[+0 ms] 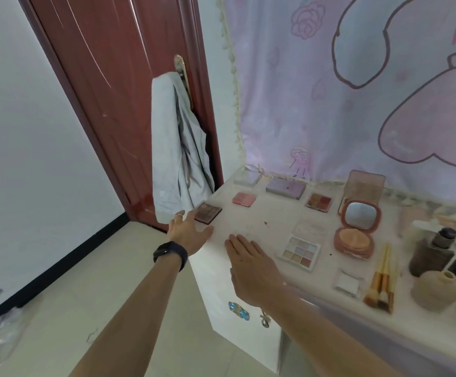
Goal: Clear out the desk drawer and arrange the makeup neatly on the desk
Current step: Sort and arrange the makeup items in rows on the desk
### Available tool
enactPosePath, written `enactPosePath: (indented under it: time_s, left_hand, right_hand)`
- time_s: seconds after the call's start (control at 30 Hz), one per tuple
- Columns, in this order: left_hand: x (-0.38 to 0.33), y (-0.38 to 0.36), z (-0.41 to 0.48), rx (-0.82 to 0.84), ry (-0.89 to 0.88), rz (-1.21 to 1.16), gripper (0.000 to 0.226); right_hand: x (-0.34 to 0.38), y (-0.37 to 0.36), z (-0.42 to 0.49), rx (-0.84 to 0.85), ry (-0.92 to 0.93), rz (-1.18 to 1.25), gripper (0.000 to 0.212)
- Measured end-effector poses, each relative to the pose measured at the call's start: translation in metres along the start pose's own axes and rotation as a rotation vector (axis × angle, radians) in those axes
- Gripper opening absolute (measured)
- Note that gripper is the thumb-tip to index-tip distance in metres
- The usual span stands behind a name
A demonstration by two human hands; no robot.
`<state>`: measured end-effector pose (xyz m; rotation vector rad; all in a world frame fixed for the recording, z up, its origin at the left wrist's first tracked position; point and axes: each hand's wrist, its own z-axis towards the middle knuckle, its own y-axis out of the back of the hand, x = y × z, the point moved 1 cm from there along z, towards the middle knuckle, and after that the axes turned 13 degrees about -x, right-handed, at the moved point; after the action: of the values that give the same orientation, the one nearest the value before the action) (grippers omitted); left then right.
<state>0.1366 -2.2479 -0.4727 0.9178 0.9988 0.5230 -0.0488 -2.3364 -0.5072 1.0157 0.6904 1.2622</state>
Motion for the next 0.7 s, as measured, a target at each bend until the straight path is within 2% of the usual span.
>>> enactPosePath:
  time_s: [0.2, 0.43, 0.5, 0.7]
  left_hand:
    - [0.006, -0.019, 0.023, -0.003, 0.002, -0.086, 0.07]
    - [0.002, -0.012, 0.017, -0.074, -0.024, -0.128, 0.055]
    - [0.006, -0.003, 0.006, -0.118, -0.018, -0.199, 0.048]
    - [0.01, 0.033, -0.035, -0.149, 0.072, -0.417, 0.05]
  right_hand:
    - [-0.003, -0.018, -0.004, -0.004, 0.027, -0.038, 0.084]
    - [-0.004, -0.021, -0.004, 0.006, 0.021, -0.053, 0.077]
    - [-0.004, -0.02, -0.004, 0.019, 0.02, -0.055, 0.076]
    - [-0.005, -0.004, 0.002, 0.074, -0.018, 0.058, 0.068]
